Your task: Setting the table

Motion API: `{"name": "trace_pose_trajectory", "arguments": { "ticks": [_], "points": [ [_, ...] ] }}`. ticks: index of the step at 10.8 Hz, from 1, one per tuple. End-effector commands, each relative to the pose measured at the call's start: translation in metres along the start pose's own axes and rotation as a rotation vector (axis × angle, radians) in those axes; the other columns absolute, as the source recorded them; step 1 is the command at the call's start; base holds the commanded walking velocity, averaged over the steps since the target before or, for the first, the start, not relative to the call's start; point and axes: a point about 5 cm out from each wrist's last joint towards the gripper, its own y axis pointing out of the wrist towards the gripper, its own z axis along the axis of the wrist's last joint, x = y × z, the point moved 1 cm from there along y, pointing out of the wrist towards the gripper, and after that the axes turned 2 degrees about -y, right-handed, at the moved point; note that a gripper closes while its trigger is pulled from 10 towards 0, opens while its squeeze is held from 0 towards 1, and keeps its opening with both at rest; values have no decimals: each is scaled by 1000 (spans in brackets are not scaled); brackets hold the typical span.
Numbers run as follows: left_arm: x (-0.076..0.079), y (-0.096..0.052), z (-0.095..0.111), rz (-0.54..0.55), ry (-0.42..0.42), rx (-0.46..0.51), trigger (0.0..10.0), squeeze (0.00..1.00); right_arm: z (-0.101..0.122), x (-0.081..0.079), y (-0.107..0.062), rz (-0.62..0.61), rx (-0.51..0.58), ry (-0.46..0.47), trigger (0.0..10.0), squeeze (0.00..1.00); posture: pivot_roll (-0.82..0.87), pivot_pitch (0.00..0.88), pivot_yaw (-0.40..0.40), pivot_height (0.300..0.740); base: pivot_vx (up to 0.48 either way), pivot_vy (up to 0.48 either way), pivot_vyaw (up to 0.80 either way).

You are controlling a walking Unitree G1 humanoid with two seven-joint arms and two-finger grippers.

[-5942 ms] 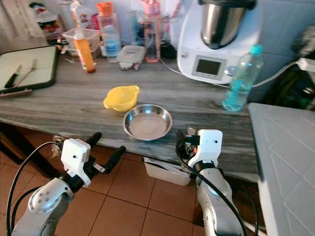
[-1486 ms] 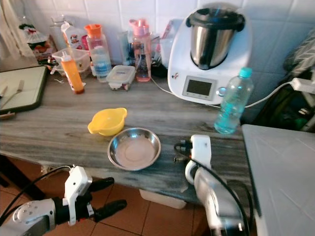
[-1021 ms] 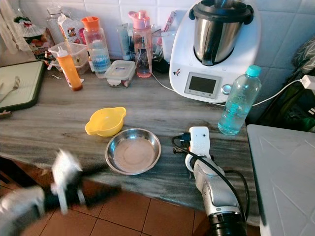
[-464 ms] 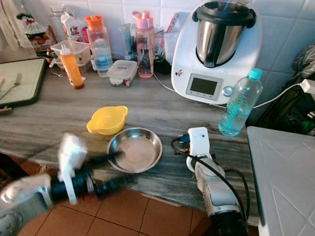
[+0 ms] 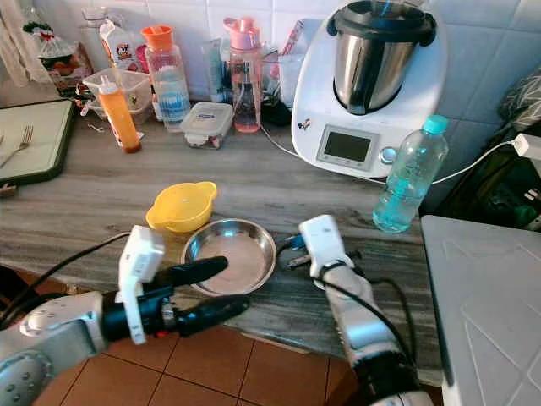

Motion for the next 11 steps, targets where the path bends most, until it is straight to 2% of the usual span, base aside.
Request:
{"name": "trace_pose_trajectory", "arguments": {
  "ticks": [1,2,4,5,6,10,11],
  "points": [
    [1,2,-2,2,-4,-18,10000,0,-7,-7,2,17,-37,-59,0,0,121,0,8,740,0,0,0],
    [1,1,-3,6,-7,-22,10000,0,-3,-12,5,19,-19,-189,0,0,123,0,8,740,0,0,0],
    [-1,0,-3,12,-1,-29,10000,0,3,-19,8,43,0,-294,0,0,126,0,7,740,0,0,0],
    [-1,0,-4,14,-3,-30,10000,0,2,-23,8,56,0,-295,10000,584,128,0,6,740,0,0,0],
    [-1,0,-4,16,-3,-30,10000,0,2,-24,8,64,4,-288,10000,1000,130,0,3,740,0,0,0],
    [-4,-1,-6,19,5,-39,10000,0,1,-20,1,53,43,-88,10000,1000,124,0,7,740,0,0,0],
    [-5,-1,-6,19,8,-43,10000,0,10,-6,-4,-28,112,24,10000,1000,122,0,12,740,0,0,0]
  ]
}}
